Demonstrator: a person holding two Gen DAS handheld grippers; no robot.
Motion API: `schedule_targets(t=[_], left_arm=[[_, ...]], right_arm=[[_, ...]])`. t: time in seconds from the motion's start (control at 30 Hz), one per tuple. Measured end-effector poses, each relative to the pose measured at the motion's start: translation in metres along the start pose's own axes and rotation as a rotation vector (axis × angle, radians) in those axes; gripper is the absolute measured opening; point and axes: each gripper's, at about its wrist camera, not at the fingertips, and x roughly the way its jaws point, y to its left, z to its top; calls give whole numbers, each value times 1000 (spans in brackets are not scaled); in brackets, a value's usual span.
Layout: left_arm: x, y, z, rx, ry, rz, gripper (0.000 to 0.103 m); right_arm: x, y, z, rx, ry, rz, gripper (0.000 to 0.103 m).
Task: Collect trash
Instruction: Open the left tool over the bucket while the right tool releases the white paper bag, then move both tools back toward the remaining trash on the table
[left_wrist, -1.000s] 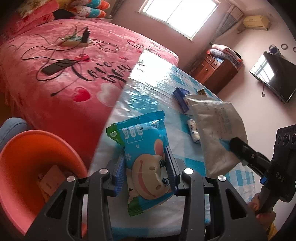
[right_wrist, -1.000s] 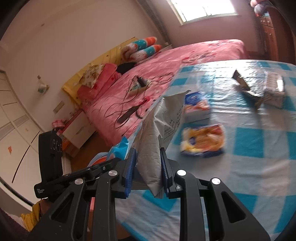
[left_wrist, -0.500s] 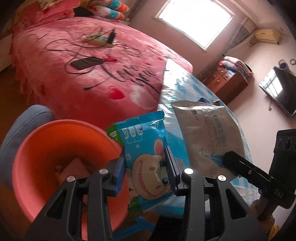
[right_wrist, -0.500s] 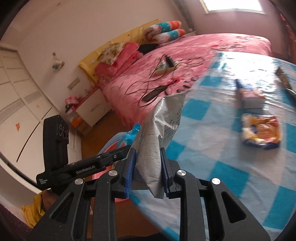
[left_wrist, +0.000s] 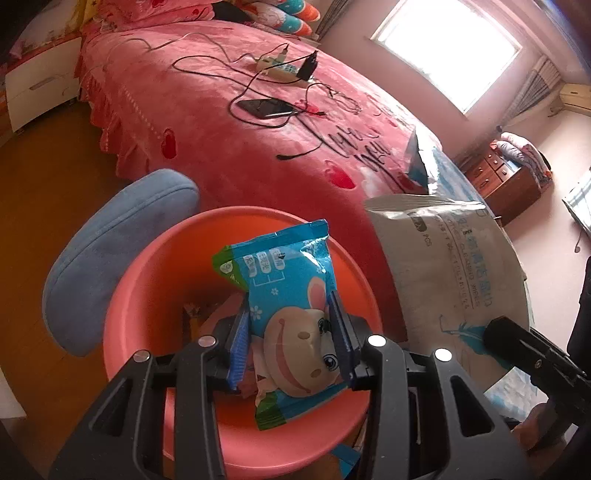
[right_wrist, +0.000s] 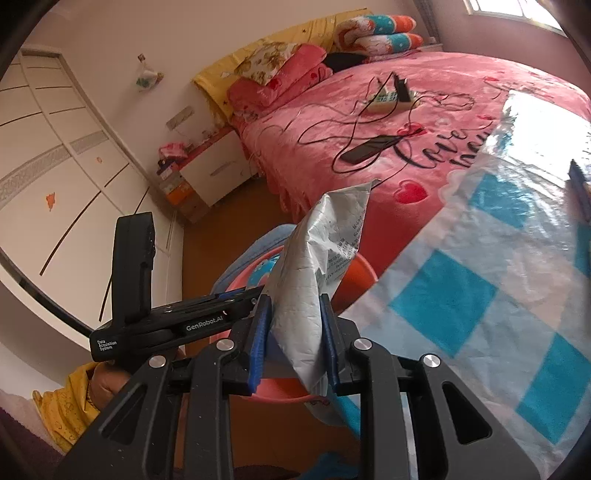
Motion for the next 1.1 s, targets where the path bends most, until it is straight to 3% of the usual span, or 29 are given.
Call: schedule_targets(t=[0.1, 0.2, 0.23, 0.4, 0.6, 1.1], left_arm=[[3, 7, -1, -8, 0, 19, 42], [6, 13, -2, -13, -23, 85, 63], [6, 15, -2, -14, -34, 114, 72], [6, 18, -2, -10, -33, 154, 81], [8, 14, -2, -21, -20, 150, 82], [2, -28, 2, 42, -22, 111, 83]], right_arm=[[10, 4, -2, -6, 27, -9, 32], [16, -1, -3, 27, 44, -20, 73], [12, -5, -2, 48, 33, -23, 79], [-17, -18, 5, 77, -61, -77, 90], [-37, -33, 5, 86, -116, -170, 93], [-56, -72, -8, 143, -134, -278, 93]])
